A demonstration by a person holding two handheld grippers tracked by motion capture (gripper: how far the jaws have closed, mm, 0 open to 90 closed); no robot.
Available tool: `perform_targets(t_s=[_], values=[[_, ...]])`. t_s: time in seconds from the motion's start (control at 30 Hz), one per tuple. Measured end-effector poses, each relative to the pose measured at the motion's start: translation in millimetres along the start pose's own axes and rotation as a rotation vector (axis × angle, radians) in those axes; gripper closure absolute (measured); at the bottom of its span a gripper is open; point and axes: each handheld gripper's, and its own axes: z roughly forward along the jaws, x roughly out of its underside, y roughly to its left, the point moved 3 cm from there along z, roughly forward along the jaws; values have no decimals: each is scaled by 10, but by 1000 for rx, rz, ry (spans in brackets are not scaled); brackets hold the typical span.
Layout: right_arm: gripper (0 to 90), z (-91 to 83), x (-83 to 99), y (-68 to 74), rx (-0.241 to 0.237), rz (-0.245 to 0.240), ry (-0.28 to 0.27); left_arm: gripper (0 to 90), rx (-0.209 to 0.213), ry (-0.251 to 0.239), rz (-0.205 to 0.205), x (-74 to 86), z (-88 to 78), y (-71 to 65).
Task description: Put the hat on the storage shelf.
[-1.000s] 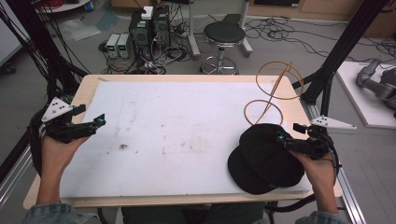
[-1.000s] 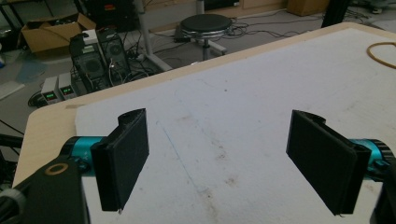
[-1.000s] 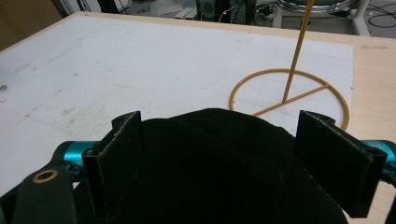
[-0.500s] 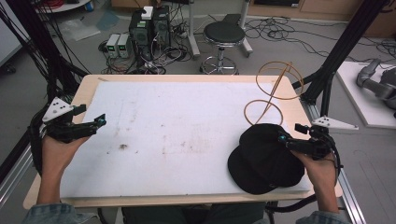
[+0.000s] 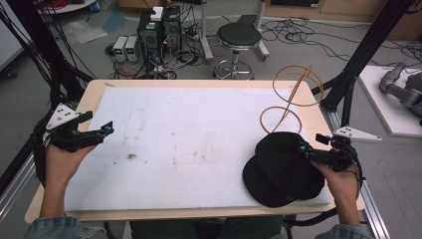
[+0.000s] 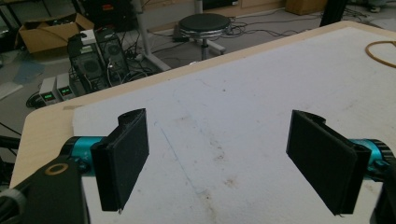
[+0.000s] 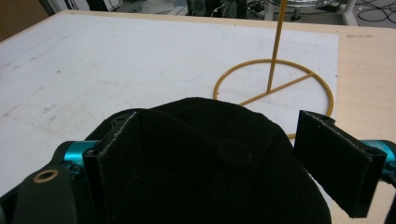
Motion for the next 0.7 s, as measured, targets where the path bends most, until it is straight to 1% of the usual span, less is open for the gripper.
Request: perform_targets(t_s=[0.1, 0.2, 0.23, 0.3, 0.37, 0.7], values=[[167, 22, 34, -42, 8, 6, 4, 214, -1, 0, 0, 0, 3, -4], [168, 46, 72, -65, 11, 7, 25, 214, 3, 1, 1, -1, 5, -7], [168, 58, 85, -67, 12, 13, 32, 213, 2, 0, 0, -1, 6, -9], [169, 75, 97, -72, 10, 8, 35, 214, 2, 0, 0, -2, 6, -8], [175, 109, 127, -73, 10, 12, 55, 213, 4, -1, 2, -3, 6, -7], [184, 186, 201, -87, 0, 22, 102, 214, 3, -1, 1, -5, 3, -6]])
